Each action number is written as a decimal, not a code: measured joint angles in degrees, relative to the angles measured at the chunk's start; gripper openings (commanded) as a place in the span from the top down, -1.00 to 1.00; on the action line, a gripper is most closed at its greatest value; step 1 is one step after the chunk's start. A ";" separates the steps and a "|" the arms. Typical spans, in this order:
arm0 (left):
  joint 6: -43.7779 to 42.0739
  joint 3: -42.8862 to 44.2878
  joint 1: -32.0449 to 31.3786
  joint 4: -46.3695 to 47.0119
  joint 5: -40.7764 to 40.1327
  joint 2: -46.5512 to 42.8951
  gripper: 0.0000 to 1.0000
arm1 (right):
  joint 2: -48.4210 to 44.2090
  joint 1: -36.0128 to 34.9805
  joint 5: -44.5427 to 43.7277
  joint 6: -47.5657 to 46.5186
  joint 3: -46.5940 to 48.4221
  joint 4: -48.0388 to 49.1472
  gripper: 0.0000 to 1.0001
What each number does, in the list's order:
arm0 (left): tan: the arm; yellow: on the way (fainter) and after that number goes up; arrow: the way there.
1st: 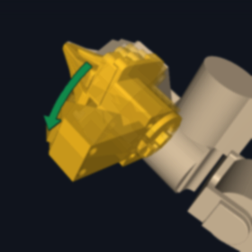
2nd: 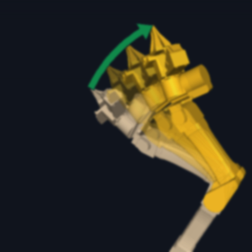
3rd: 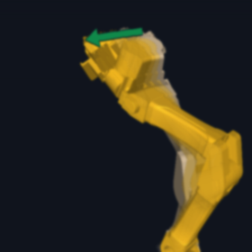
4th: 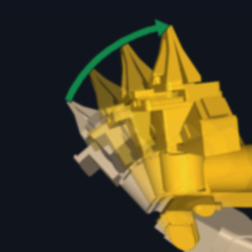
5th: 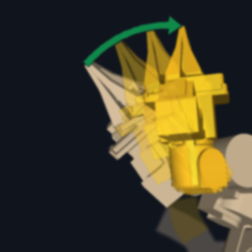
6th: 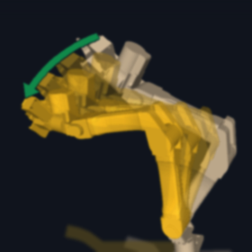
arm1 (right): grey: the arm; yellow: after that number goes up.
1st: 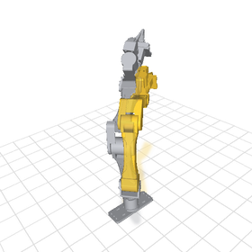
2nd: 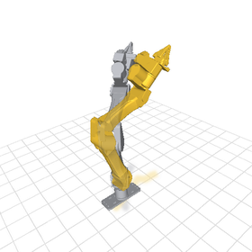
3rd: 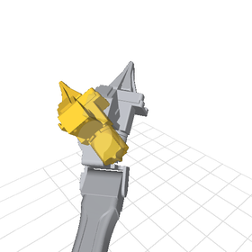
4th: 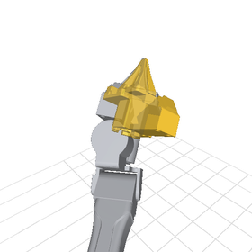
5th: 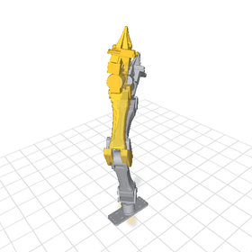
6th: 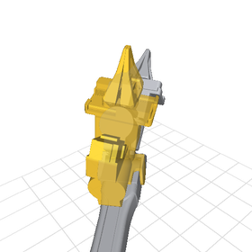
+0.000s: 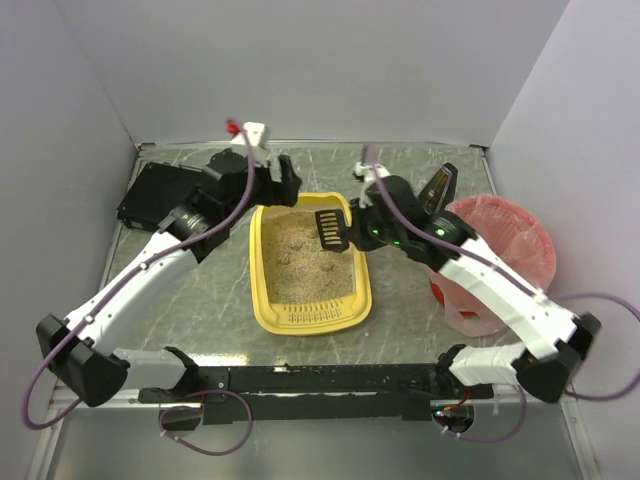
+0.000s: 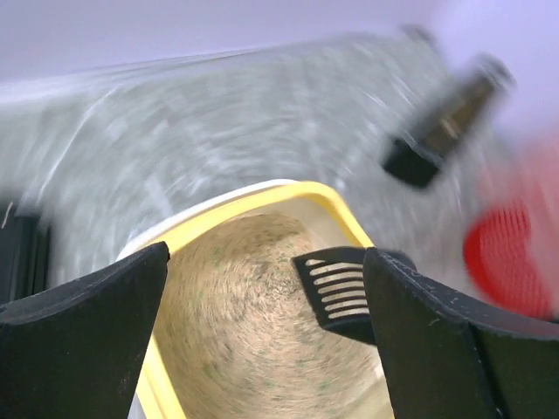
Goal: Clean the litter box
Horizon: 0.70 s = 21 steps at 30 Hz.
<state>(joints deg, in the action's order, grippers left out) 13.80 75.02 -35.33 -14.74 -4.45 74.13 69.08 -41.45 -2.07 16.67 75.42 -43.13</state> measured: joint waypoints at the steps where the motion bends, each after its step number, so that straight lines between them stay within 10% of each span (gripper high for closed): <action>1: 4.28 0.00 0.00 -1.38 -4.46 -0.76 -0.94 | 2.19 -1.36 -3.02 -0.02 1.77 -0.87 1.00; 8: 22.18 -3.98 1.20 -11.82 -20.09 0.90 -0.94 | 17.62 -8.76 -19.41 -0.04 11.85 -6.60 1.00; 21: 25.90 -21.00 8.83 -3.80 -3.10 -4.35 -0.94 | 29.33 -9.20 -27.36 -2.36 18.18 -9.66 1.00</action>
<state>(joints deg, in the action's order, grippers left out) 39.70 54.02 -26.50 -18.55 -7.55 69.78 98.41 -50.65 -29.43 14.31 93.60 -52.80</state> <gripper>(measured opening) 0.968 0.220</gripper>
